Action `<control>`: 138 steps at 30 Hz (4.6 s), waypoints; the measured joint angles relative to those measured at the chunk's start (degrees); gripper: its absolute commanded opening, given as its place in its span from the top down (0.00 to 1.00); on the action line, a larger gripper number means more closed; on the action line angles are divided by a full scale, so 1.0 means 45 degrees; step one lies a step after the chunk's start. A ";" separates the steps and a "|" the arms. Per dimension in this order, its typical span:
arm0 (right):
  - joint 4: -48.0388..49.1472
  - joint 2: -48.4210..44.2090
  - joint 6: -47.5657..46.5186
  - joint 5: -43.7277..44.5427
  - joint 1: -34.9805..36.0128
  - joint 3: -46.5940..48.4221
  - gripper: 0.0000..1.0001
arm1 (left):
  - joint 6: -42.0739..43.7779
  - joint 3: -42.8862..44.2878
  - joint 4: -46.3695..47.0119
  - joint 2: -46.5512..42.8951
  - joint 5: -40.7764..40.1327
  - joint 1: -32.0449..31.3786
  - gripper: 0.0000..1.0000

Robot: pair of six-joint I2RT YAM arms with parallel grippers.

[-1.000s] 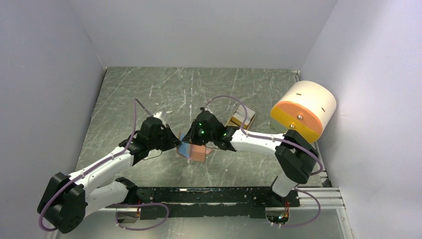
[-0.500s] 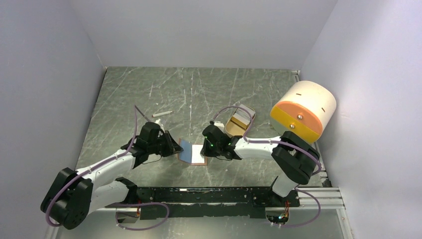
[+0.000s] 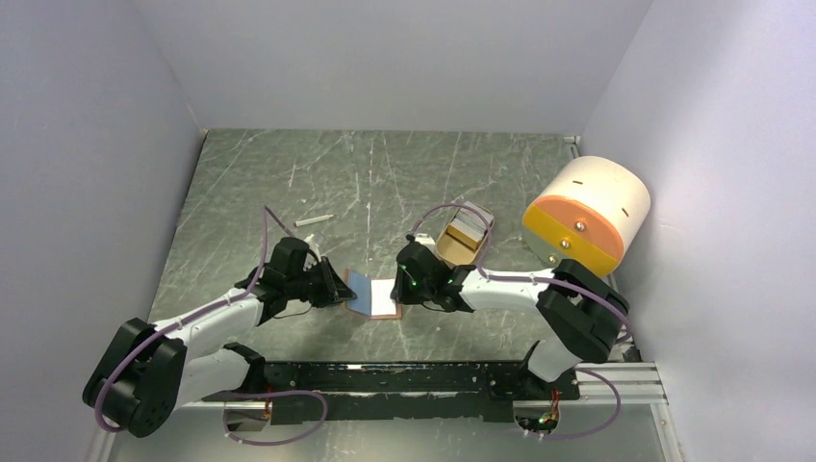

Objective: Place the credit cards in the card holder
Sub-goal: Open the card holder at the center of the board, then pick up the credit card from the storage box, then insert the credit card into the card holder.

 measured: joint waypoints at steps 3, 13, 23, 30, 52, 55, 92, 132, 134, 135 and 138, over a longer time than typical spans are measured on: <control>-0.0296 -0.0452 -0.0209 0.0010 0.0000 0.0010 0.69 | 0.0126 0.0010 0.0024 -0.0005 0.0117 0.0005 0.90; -0.0413 -0.2890 -0.2725 0.0121 0.0000 0.0471 0.45 | 0.0777 0.0593 -0.0646 -0.0083 0.0117 0.0005 0.90; -0.2424 -0.3036 -0.8097 0.3502 -0.1054 0.3162 0.44 | 0.1331 0.1292 -0.1661 -0.0282 -0.0058 0.0005 0.87; -0.3706 -0.1690 -1.0690 0.4391 -0.2919 0.3419 0.35 | 0.1481 0.1394 -0.2055 -0.0427 -0.0049 0.0005 0.87; -0.4371 0.1690 -1.4076 0.6722 -0.4022 0.4318 0.37 | 0.1603 0.1389 -0.2288 -0.0942 0.0010 0.0005 0.87; -0.4376 0.2093 -1.4168 0.6931 -0.4022 0.4459 0.37 | 0.1603 0.1389 -0.2288 -0.1059 0.0010 0.0005 0.87; -0.4804 0.2181 -1.3964 0.7116 -0.3900 0.4920 0.79 | 0.1545 0.1389 -0.2259 -0.0913 0.0010 0.0005 0.87; -0.7655 -0.2798 -0.7048 0.3643 -0.1705 0.5377 1.00 | -0.0996 0.0816 0.2064 0.1957 0.0491 -0.0860 0.83; -0.6732 -0.3657 -0.6198 0.2730 -0.1695 0.4619 1.00 | -0.1151 0.0763 0.2399 0.2220 0.0418 -0.1030 0.83; -0.6183 -0.4065 -0.5727 0.2249 -0.1690 0.4177 1.00 | -0.1229 0.0738 0.2521 0.2346 0.0389 -0.1103 0.82; -0.4430 -0.4949 -0.4133 0.0937 -0.1685 0.2676 1.00 | -0.1496 0.0631 0.2909 0.2749 0.0296 -0.1311 0.78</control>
